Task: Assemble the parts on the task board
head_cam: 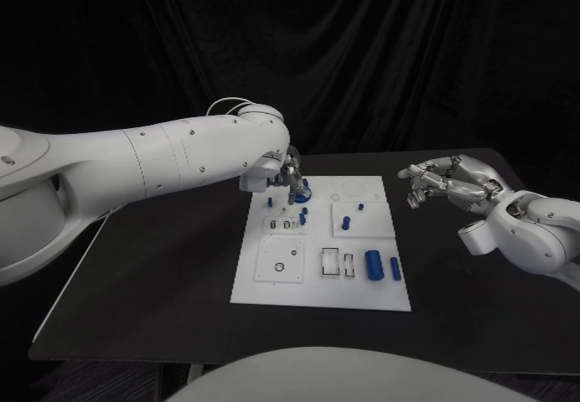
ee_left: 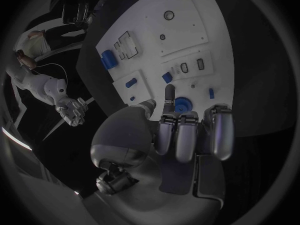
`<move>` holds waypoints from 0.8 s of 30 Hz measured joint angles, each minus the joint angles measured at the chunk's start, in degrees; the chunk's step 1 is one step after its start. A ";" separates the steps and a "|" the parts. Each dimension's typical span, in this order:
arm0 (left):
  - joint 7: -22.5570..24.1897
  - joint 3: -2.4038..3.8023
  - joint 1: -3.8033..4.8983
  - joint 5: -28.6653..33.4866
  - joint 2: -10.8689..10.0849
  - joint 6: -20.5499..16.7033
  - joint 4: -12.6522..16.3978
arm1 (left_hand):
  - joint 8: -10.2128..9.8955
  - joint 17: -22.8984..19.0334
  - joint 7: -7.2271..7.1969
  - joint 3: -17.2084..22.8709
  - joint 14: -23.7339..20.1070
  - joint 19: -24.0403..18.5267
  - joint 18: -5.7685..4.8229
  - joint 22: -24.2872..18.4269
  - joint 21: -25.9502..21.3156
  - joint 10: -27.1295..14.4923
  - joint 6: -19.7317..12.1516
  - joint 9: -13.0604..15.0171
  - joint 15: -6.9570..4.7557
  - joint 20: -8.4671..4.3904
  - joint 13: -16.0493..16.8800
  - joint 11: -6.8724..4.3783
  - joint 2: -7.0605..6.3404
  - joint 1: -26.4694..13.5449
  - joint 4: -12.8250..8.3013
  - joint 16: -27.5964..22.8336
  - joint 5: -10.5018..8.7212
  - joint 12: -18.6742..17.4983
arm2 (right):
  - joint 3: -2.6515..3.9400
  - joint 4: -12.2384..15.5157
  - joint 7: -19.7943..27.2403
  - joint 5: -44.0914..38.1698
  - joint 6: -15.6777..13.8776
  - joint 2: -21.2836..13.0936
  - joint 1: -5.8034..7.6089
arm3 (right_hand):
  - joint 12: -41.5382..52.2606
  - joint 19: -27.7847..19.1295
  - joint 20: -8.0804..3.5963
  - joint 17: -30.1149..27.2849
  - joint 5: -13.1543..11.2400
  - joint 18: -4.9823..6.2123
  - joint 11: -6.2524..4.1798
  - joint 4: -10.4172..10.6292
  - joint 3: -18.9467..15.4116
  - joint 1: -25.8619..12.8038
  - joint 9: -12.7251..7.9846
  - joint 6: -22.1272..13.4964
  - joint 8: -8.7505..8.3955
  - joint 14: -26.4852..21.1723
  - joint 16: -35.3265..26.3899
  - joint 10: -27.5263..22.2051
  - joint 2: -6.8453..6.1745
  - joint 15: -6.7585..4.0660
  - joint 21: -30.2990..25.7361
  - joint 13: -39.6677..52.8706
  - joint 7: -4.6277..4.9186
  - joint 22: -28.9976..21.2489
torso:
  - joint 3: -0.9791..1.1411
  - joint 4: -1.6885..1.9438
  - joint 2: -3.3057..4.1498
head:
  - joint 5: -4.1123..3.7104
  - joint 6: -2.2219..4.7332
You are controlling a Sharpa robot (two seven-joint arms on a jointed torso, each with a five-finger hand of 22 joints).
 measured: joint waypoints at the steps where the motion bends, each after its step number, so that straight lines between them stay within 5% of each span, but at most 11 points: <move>1: -0.08 0.00 -0.15 -0.04 0.05 0.02 -0.12 | 0.34 0.00 -0.03 -0.05 -0.12 0.20 0.00 0.00 0.00 0.01 -0.03 1.08 -0.25 -0.20 0.00 -0.15 0.00 0.00 -0.11 0.00 0.07 0.00 | 0.00 -0.01 -0.04 -0.11 0.08 0.03 0.00 | 0.00 0.00 0.00 -0.07 0.00 0.00 0.00 0.00 0.00 0.23 0.00 -0.14 0.00 0.00 0.00 0.00 0.23 0.00 0.00 -0.08 -0.14 -0.02 | 0.02 -0.06 0.00 | 0.04 -0.01; 9: -0.27 0.01 -1.30 -0.24 0.16 -0.04 -0.97 | 1.39 -0.01 -0.63 -0.16 -0.01 0.62 0.01 -0.01 -0.01 -0.19 -1.27 6.43 -0.52 -0.62 0.00 -0.35 0.26 -0.72 -0.63 0.00 0.27 0.00 | 0.00 -0.02 -0.44 -0.83 0.71 0.04 -0.08 | -0.24 0.00 0.00 -0.23 0.23 0.00 0.00 0.00 0.00 0.28 0.00 -0.19 0.22 0.00 0.00 0.00 0.28 0.00 -0.26 -0.26 -0.19 -0.05 | 0.05 -0.43 0.00 | 0.20 -0.01; 24: 1.25 0.01 -3.33 -0.37 -0.13 -2.97 -0.88 | 0.93 -0.01 -0.51 -0.16 -0.01 -0.45 0.02 -0.02 -0.82 -0.19 -1.56 7.44 -0.52 -0.60 -0.01 -0.35 0.01 -1.22 -0.62 0.00 0.98 0.00 | 0.02 -0.33 -0.82 -1.28 1.33 0.72 -0.47 | -0.23 0.00 0.00 -0.56 0.69 -0.01 0.00 0.01 0.32 0.98 -0.01 -0.19 0.22 0.00 0.00 0.00 0.48 0.00 -0.47 -0.65 -0.19 -0.10 | 0.25 -1.12 0.06 | 1.28 -0.01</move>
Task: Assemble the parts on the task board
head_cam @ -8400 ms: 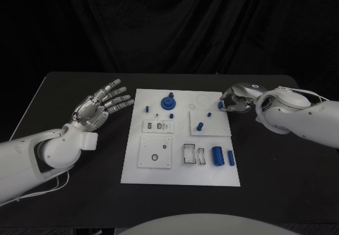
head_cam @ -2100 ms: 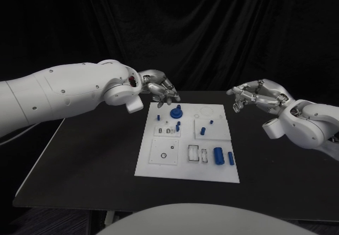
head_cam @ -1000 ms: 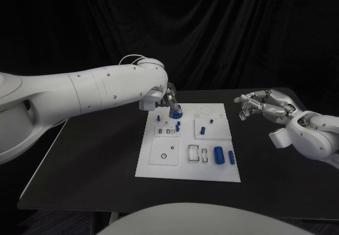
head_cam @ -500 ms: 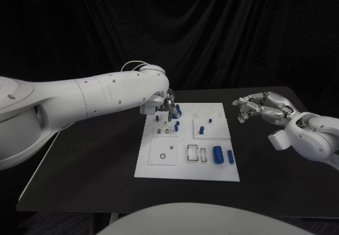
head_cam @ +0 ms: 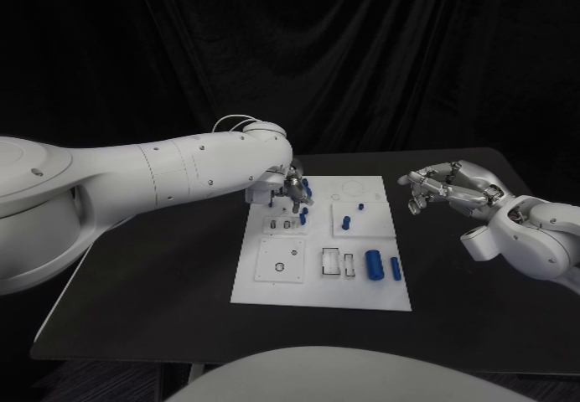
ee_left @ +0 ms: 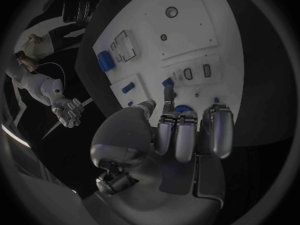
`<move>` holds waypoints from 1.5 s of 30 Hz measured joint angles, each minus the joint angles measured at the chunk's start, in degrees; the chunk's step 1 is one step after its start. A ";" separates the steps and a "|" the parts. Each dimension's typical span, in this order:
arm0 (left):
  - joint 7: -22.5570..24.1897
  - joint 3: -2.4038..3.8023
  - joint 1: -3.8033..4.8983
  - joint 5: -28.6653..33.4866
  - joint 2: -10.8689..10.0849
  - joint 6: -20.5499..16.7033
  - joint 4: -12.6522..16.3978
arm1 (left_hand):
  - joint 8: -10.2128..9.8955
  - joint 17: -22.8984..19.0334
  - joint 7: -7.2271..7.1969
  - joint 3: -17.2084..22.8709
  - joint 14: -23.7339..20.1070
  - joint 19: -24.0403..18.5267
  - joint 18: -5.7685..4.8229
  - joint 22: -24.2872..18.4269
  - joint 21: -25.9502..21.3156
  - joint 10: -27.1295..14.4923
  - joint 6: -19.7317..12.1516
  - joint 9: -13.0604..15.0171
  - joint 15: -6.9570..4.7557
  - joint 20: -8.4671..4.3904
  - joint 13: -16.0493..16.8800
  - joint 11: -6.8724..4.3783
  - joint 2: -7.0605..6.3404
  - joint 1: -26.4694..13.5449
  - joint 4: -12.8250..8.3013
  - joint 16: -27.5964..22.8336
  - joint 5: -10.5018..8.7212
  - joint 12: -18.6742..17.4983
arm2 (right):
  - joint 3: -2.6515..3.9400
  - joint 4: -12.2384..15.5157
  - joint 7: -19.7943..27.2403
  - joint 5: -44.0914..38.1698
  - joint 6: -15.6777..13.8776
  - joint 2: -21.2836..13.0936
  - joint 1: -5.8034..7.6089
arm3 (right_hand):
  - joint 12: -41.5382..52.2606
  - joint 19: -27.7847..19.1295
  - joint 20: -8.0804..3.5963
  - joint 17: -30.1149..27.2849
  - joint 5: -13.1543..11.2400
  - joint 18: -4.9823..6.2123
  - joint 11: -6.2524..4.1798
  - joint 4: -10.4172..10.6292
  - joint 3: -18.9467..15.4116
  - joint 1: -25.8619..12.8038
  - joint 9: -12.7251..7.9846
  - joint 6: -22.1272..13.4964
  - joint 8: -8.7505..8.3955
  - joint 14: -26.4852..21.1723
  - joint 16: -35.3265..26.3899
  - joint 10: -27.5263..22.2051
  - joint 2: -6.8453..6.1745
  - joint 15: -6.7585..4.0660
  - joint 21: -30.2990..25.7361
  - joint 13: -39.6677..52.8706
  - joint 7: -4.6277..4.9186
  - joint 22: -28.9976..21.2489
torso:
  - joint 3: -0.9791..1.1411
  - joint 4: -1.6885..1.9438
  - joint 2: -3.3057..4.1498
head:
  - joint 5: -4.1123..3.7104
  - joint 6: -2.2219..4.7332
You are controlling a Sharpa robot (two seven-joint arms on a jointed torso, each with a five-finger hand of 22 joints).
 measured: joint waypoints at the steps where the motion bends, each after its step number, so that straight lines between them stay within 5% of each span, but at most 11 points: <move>1: 0.11 0.00 -0.11 0.00 -0.02 -0.18 -0.04 | -0.29 0.00 0.00 0.00 0.00 -0.45 0.00 0.00 -0.33 0.00 0.00 0.09 0.00 -0.02 0.00 0.00 0.00 0.00 0.00 0.00 0.20 0.00 | 0.00 -0.01 -0.03 -0.01 0.03 0.01 -0.03 | 0.00 0.00 0.00 0.00 0.00 0.00 0.00 0.00 0.00 0.00 0.00 0.00 0.00 0.00 0.00 0.00 0.00 0.00 0.00 0.00 0.00 0.00 | 0.03 -0.07 0.02 | 0.03 0.00; 12: 1.28 0.00 -1.31 -0.05 -0.25 -1.63 -0.79 | -0.45 0.00 0.00 0.00 0.00 -0.59 0.00 -0.01 -0.34 0.00 0.00 0.51 0.00 0.01 0.00 0.00 0.23 -0.23 0.00 0.00 0.21 0.00 | -0.01 -0.24 -0.63 -0.09 0.42 0.09 -0.29 | 0.00 0.00 0.00 -0.05 0.00 0.00 0.00 -0.16 0.15 0.00 0.04 0.00 0.00 0.00 0.00 0.00 0.00 0.00 0.00 -0.06 0.00 0.00 | 0.32 -0.01 0.08 | -0.54 0.00; 45: 2.69 -0.01 -3.53 -0.10 0.36 -4.05 -2.72 | -1.33 -0.01 0.01 0.16 0.00 -1.73 0.01 -1.35 -1.57 0.00 0.00 2.11 0.01 -0.09 -0.01 0.01 0.23 -0.23 -0.80 0.00 0.80 0.00 | -0.01 -0.63 -2.66 -0.16 2.55 0.47 -0.49 | 0.00 0.00 0.00 -0.29 0.00 0.00 0.00 0.00 0.31 0.00 0.02 -0.20 0.00 -0.20 0.00 0.00 0.00 0.20 0.00 -0.39 0.21 -0.04 | 0.46 -0.01 -0.19 | -1.08 0.00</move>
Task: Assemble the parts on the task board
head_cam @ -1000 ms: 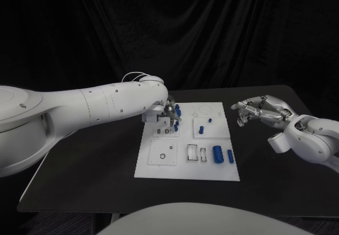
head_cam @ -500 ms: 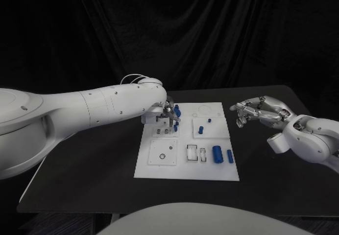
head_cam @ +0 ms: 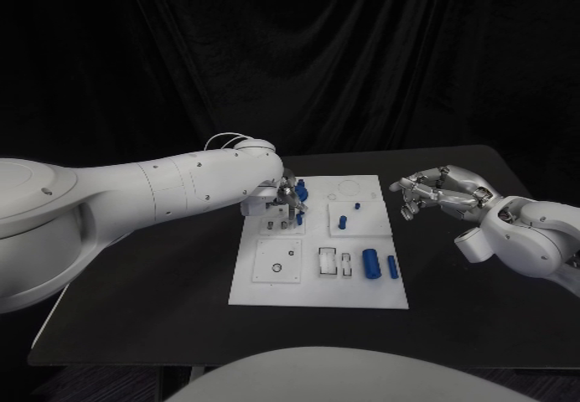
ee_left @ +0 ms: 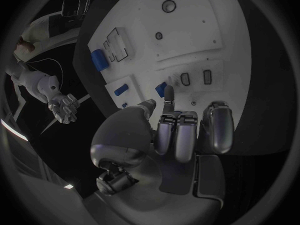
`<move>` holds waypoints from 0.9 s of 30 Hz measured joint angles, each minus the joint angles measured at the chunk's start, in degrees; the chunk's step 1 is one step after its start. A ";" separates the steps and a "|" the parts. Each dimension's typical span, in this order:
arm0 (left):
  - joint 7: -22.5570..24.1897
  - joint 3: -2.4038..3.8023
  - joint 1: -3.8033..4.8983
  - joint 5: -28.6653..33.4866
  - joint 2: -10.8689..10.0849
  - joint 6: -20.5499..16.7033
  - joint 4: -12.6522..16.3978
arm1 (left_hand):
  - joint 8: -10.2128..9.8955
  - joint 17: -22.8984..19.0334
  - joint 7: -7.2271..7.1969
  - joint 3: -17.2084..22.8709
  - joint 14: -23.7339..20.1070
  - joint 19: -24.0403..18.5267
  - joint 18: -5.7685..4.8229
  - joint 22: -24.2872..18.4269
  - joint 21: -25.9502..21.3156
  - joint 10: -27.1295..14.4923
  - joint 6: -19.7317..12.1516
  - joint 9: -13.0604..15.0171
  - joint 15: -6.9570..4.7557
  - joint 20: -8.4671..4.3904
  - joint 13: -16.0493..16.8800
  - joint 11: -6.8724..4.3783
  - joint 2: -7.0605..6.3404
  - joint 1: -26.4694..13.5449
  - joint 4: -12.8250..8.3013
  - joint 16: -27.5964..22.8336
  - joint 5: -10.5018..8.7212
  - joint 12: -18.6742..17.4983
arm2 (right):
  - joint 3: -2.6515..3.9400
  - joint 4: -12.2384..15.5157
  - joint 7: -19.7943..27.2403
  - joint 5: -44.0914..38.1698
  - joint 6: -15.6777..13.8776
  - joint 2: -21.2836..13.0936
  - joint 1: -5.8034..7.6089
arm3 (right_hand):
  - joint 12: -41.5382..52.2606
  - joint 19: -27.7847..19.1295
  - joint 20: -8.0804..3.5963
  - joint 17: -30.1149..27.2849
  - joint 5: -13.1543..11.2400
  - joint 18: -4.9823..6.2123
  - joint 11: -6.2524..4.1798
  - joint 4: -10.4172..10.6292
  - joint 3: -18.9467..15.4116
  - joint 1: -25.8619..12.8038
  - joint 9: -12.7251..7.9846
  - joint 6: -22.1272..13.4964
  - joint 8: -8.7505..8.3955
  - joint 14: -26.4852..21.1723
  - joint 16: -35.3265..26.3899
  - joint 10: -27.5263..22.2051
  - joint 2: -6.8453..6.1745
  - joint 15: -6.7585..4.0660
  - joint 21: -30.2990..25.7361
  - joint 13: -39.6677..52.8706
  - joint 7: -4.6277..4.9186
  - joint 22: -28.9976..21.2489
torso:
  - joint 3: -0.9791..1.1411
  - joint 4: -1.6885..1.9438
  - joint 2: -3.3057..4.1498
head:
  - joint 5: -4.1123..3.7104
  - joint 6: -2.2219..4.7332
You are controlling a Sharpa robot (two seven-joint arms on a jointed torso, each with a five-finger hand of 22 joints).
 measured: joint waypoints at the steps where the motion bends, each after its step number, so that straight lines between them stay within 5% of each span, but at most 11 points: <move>1: 0.04 0.00 -0.06 0.00 0.07 -0.06 -0.12 | 0.00 0.00 0.00 0.00 0.00 -0.10 0.00 -0.06 0.00 0.00 0.00 0.00 0.00 0.10 0.00 0.00 0.00 0.00 0.00 0.00 0.04 0.00 | 0.00 -0.02 -0.05 0.00 0.08 0.00 0.00 | 0.00 0.00 0.00 0.00 0.00 0.00 0.00 0.00 0.00 0.00 0.00 0.00 0.00 0.00 0.00 0.00 0.00 0.00 0.00 0.00 0.00 0.00 | 0.00 -0.01 0.00 | -0.03 0.00; 27: 1.61 0.01 -1.31 -0.02 1.24 -0.50 -2.40 | -1.17 0.00 0.21 0.39 0.00 -1.74 0.00 -2.00 -1.42 0.00 -0.21 0.86 0.00 0.10 -0.01 0.00 -0.23 -0.23 -0.71 0.00 0.29 0.00 | 0.00 -0.41 -1.55 -0.02 2.86 0.34 -0.07 | -0.22 0.00 0.00 -0.51 -0.01 0.00 0.21 0.16 0.16 0.23 -0.01 -0.41 0.22 -0.36 0.00 -0.21 0.23 0.05 -0.42 -0.50 0.00 -0.10 | 0.05 -0.02 -0.08 | -0.81 -0.01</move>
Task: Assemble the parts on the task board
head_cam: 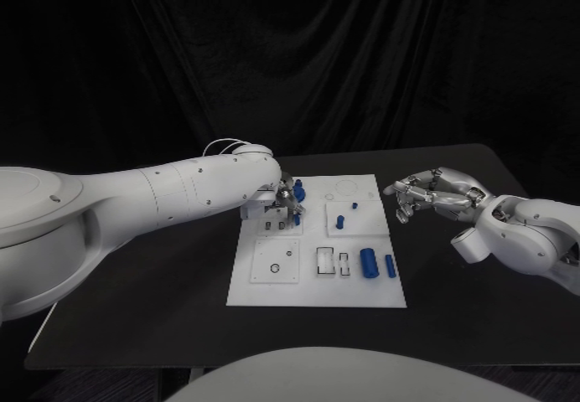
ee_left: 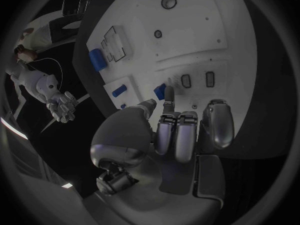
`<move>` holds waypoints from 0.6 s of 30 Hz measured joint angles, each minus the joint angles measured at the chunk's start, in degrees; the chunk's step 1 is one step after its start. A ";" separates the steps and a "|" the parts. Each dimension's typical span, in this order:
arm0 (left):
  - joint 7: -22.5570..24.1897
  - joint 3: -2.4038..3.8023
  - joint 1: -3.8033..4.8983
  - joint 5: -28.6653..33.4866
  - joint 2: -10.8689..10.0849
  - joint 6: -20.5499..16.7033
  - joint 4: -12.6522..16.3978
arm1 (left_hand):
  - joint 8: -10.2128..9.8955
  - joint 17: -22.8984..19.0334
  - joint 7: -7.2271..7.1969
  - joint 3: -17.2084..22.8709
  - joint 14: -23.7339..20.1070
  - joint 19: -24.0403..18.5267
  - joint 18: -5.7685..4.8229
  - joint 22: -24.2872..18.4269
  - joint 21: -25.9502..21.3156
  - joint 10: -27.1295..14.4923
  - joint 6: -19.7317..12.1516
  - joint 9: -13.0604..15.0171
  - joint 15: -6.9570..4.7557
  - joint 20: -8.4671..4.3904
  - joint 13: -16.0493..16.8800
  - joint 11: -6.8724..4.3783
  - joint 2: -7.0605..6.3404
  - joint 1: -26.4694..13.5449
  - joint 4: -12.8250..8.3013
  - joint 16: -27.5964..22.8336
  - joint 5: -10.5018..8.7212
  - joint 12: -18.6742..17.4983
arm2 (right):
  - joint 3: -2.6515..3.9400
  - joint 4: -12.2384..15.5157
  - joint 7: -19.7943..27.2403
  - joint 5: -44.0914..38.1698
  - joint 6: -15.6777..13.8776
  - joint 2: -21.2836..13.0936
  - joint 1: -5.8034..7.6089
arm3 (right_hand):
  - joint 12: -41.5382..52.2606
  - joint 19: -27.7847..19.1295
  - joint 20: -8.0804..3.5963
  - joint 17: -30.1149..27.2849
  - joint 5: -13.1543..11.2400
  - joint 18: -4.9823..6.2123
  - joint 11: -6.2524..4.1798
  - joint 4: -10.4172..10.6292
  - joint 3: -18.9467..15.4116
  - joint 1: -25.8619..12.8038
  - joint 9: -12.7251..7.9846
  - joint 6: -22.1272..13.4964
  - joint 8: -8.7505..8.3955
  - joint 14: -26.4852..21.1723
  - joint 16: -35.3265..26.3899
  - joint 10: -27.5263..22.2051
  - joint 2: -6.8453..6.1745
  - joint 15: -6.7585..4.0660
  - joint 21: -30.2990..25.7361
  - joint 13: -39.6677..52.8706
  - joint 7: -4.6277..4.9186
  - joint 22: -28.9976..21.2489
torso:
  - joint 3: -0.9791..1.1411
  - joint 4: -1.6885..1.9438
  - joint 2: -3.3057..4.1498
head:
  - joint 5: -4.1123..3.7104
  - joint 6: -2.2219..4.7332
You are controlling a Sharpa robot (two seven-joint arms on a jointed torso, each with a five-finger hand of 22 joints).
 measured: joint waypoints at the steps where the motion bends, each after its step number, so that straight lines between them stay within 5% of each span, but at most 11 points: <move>1: 0.05 0.00 -0.02 0.00 0.01 0.00 -0.01 | -0.03 0.00 0.00 0.00 0.00 -0.02 0.00 0.00 0.00 0.00 0.00 0.01 0.00 0.02 0.00 0.00 0.00 0.00 0.00 0.00 -0.01 0.00 | 0.00 -0.01 -0.03 0.00 0.09 0.01 0.00 | -0.04 0.00 0.00 0.00 0.00 0.00 0.00 0.00 0.00 0.00 0.00 0.00 0.00 0.00 0.00 0.00 0.00 0.00 0.00 -0.02 0.00 0.00 | 0.00 -0.01 -0.01 | 0.00 0.00; 18: 0.25 0.01 -0.32 -0.01 0.09 0.27 -0.25 | -1.01 0.00 0.00 1.22 0.00 -0.20 0.00 -0.06 -0.29 0.00 0.00 1.08 0.00 0.21 0.00 0.00 -0.27 0.28 -2.18 0.00 0.33 0.00 | 0.01 -0.35 -0.65 -0.02 1.49 0.28 -0.01 | -0.22 0.00 0.00 -0.21 -0.02 0.00 0.00 0.00 0.00 0.00 0.00 0.00 0.00 -0.37 0.00 0.00 0.00 0.05 -0.25 -0.28 0.00 -0.06 | 0.02 -0.01 -0.05 | 0.00 0.00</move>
